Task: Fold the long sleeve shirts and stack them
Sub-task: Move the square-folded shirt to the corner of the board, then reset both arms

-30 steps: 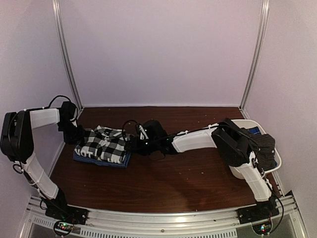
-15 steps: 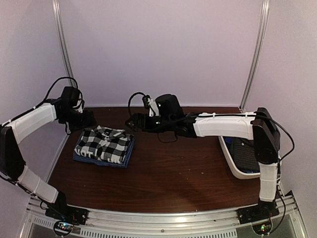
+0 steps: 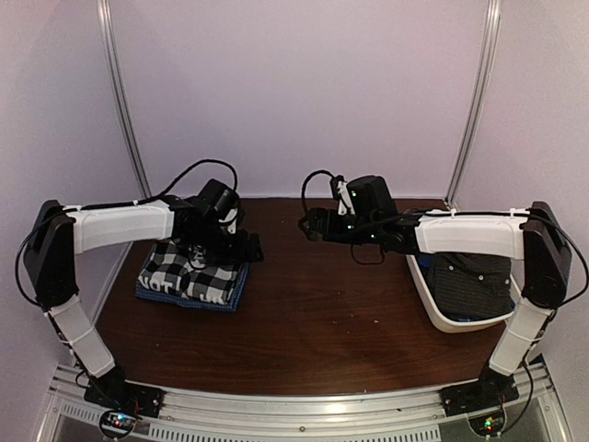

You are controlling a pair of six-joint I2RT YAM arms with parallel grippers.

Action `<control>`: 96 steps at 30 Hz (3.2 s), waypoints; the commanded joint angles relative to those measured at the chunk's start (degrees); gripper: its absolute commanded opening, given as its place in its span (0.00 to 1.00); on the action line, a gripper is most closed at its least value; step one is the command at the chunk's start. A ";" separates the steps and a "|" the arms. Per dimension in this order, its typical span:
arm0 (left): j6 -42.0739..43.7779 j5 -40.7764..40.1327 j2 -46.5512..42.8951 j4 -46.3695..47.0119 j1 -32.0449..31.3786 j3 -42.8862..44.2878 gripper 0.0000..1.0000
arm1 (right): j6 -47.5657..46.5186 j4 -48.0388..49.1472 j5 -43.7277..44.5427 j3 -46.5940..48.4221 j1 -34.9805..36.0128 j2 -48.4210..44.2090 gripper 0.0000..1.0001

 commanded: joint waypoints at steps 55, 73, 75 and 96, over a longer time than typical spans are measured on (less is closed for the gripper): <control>9.27 2.06 4.95 6.84 14.83 -8.78 0.91 | -1.29 -2.91 6.85 -10.45 -3.20 -11.41 1.00; 11.92 3.94 2.43 10.90 2.44 8.51 0.98 | -3.67 -7.14 11.61 -7.54 -3.67 -14.69 1.00; 12.13 3.95 1.42 12.40 1.50 9.15 0.98 | -4.10 -7.31 12.48 -7.54 -3.75 -16.25 1.00; 13.20 -0.67 -9.08 20.87 0.94 3.84 0.98 | -7.93 -6.59 16.92 -11.27 -3.77 -28.29 1.00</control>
